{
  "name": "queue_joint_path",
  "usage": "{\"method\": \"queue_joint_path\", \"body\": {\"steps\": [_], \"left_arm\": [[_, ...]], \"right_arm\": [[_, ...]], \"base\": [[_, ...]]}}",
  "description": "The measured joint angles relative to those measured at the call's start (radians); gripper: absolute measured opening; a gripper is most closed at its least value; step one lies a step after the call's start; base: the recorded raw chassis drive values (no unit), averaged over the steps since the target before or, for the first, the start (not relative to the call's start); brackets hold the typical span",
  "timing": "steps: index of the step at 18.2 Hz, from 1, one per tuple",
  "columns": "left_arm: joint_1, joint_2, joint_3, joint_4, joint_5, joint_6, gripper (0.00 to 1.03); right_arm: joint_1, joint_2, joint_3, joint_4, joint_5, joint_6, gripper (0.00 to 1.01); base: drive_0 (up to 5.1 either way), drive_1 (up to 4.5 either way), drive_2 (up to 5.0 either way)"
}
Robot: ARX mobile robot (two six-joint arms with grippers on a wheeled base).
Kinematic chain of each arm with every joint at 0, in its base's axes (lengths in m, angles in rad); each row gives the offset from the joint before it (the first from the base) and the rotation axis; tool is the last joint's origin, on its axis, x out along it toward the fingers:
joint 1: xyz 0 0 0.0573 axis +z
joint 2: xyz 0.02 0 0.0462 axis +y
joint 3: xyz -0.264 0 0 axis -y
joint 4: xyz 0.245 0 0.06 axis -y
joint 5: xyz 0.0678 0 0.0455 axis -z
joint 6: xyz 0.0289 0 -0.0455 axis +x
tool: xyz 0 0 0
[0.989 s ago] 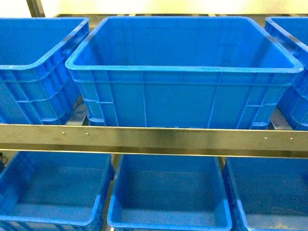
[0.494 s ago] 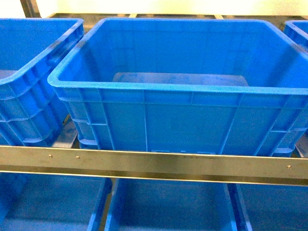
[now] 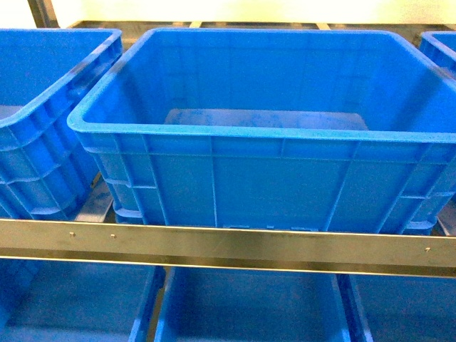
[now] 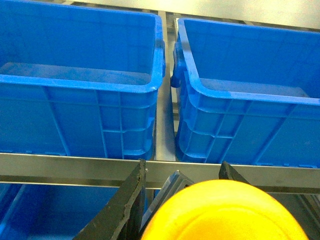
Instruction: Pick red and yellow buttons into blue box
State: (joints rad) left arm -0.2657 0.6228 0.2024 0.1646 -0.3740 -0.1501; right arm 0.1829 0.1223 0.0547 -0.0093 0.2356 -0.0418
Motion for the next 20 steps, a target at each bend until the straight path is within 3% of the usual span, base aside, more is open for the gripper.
{"method": "queue_joint_path", "body": {"steps": [8,16,20], "left_arm": [[0.0,0.0,0.0,0.0,0.0,0.0,0.25],[0.0,-0.001,0.0,0.0,0.0,0.0,0.25],[0.0,0.002,0.0,0.006,0.0,0.0,0.25]], "right_arm": [[0.0,0.0,0.0,0.0,0.0,0.0,0.39],[0.0,0.0,0.0,0.0,0.0,0.0,0.39],[0.0,0.0,0.0,0.0,0.0,0.0,0.39]], "base": [[0.0,0.0,0.0],[0.0,4.22,-4.2],[0.0,0.0,0.0]]}}
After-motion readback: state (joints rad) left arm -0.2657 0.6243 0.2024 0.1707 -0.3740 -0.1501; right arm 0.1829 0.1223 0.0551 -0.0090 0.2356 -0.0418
